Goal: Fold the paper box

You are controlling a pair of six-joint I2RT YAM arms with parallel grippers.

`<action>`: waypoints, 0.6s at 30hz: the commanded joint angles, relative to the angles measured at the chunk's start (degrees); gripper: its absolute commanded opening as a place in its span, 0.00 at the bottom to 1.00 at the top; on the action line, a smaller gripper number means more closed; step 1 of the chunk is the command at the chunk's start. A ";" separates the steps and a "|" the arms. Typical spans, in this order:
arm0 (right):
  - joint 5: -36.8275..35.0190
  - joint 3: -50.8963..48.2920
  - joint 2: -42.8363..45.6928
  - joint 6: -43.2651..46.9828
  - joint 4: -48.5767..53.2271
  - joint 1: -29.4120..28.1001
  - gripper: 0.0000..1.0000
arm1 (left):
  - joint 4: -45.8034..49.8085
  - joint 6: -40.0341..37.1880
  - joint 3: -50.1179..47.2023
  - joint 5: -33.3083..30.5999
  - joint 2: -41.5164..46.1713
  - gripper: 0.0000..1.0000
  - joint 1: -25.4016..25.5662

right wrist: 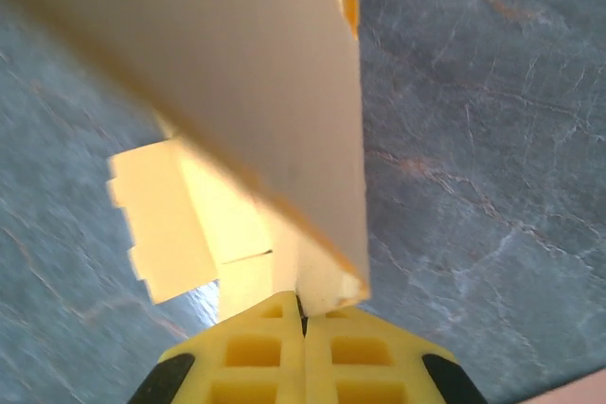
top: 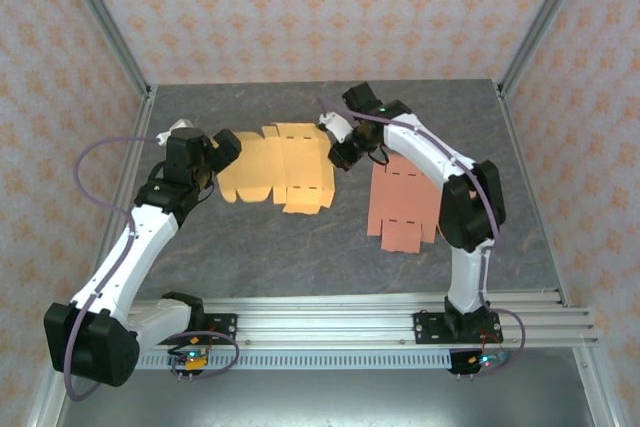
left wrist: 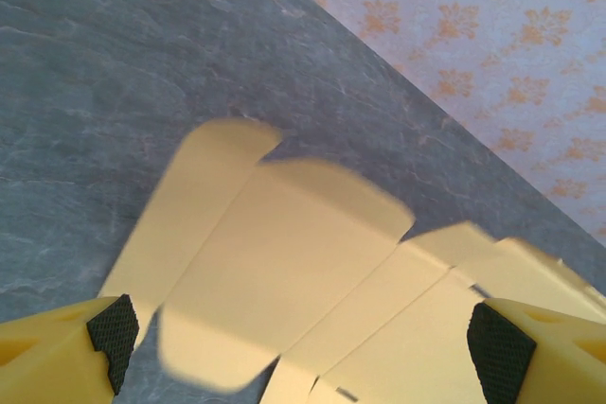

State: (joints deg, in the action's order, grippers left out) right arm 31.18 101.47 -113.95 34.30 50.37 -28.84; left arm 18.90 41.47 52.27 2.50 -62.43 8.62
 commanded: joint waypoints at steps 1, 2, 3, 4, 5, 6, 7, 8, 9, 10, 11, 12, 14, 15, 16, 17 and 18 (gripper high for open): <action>-7.53 5.31 -1.60 15.42 12.01 0.30 0.00 | -4.10 -2.09 0.47 2.68 -1.24 0.94 0.06; -8.60 6.22 -1.77 18.87 12.29 0.32 0.00 | -2.43 -2.10 1.32 2.68 -1.77 0.94 0.31; -9.52 6.48 -1.65 22.09 11.99 0.29 0.00 | -1.39 -2.06 1.51 2.84 -2.05 0.94 0.56; -11.03 6.46 -1.39 24.41 10.32 0.19 0.00 | -1.53 -2.10 1.01 3.26 -2.17 0.94 0.77; -12.45 5.97 -0.95 26.61 7.64 0.19 0.00 | -2.71 -2.19 -0.01 4.00 -2.15 0.94 0.86; -13.24 5.01 -0.51 28.62 5.08 0.19 0.00 | -4.00 -2.23 -0.85 4.46 -1.92 0.94 0.83; -13.88 3.84 -0.24 31.06 2.01 0.10 0.00 | -5.23 -2.54 -1.59 4.82 -1.75 0.94 0.86; -14.11 2.95 -0.21 33.73 -0.66 0.10 0.00 | -6.11 -2.96 -2.00 4.95 -1.81 0.94 0.87; -14.43 2.66 -0.59 35.19 -2.34 -0.05 0.00 | -6.68 -3.34 -2.02 5.20 -1.94 0.94 0.89; -14.64 3.35 -1.57 36.52 -3.09 -0.28 0.00 | -7.74 -4.07 -2.22 5.89 -2.28 0.94 0.93; -14.81 4.82 -2.91 37.67 -2.93 -0.60 0.00 | -8.99 -4.68 -2.42 6.91 -2.87 0.94 1.04; -14.96 6.40 -4.04 38.30 -2.40 -0.97 0.01 | -10.05 -5.18 -2.57 7.98 -3.60 0.94 1.04; -15.48 8.64 -6.17 39.29 -2.33 -1.99 0.02 | -11.97 -6.67 -2.62 11.15 -6.18 0.94 1.03; -15.78 8.83 -6.71 39.39 -3.25 -2.45 0.04 | -12.35 -6.92 -2.53 12.16 -7.62 0.94 1.04; -16.05 8.88 -7.15 39.07 -4.49 -3.12 0.05 | -12.75 -6.74 -2.52 13.50 -9.10 0.94 1.04; -16.06 8.89 -7.33 37.83 -5.61 -3.55 0.07 | -13.51 -6.36 -2.75 14.62 -10.12 0.94 1.04; -15.52 9.76 -7.90 35.70 -5.85 -3.96 0.09 | -15.50 -5.64 -3.52 15.66 -10.97 0.94 1.04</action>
State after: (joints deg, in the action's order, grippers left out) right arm 16.88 108.99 -120.31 69.36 46.92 -31.16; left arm 7.97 36.97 50.02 13.39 -71.42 9.39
